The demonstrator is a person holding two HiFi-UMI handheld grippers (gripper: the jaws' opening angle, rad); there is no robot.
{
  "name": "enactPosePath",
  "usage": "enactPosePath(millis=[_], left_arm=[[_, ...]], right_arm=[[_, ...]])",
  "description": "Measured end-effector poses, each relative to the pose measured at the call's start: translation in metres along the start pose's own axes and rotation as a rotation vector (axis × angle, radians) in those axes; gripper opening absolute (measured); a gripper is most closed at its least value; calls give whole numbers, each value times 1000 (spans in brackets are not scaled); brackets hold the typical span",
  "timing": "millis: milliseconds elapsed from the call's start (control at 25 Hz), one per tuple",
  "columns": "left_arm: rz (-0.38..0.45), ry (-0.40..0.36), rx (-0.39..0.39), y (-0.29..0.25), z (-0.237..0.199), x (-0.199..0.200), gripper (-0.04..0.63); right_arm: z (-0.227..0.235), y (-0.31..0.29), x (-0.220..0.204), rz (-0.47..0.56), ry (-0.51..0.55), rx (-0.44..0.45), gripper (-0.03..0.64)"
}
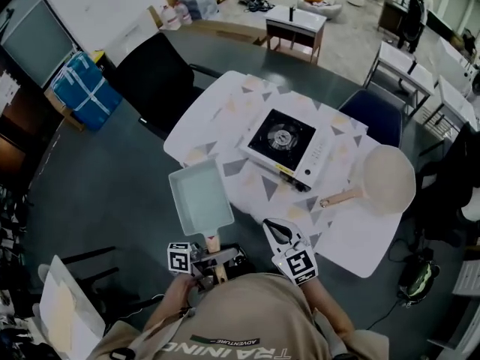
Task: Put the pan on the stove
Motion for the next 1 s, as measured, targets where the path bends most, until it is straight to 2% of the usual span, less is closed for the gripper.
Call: enactPosePath(millis=[280, 400, 560, 760, 1000], left_arm=[[-54, 5, -1, 41, -42, 55, 89], [-127, -15, -8, 52, -56, 59, 87], [-201, -13, -62, 49, -64, 58, 91], [-201, 4, -121, 27, -70, 67, 92], [-255, -16, -76, -9, -90, 94, 94]], right_arm=[[2, -41, 14, 36, -17, -134, 0], [3, -43, 9, 33, -29, -189, 0], [14, -39, 2, 31, -82, -253, 0], [34, -40, 6, 30, -80, -269, 0], [84, -56, 7, 75, -109, -253, 0]])
Point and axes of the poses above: the fingertips, and each gripper's own axes: y backward along the fingers, z to its right, x out of its top, the point moved 2 cm from there along y, backward along the fingers, and after that the axes turned 13 degrees about -y, right-handed, at the moved point
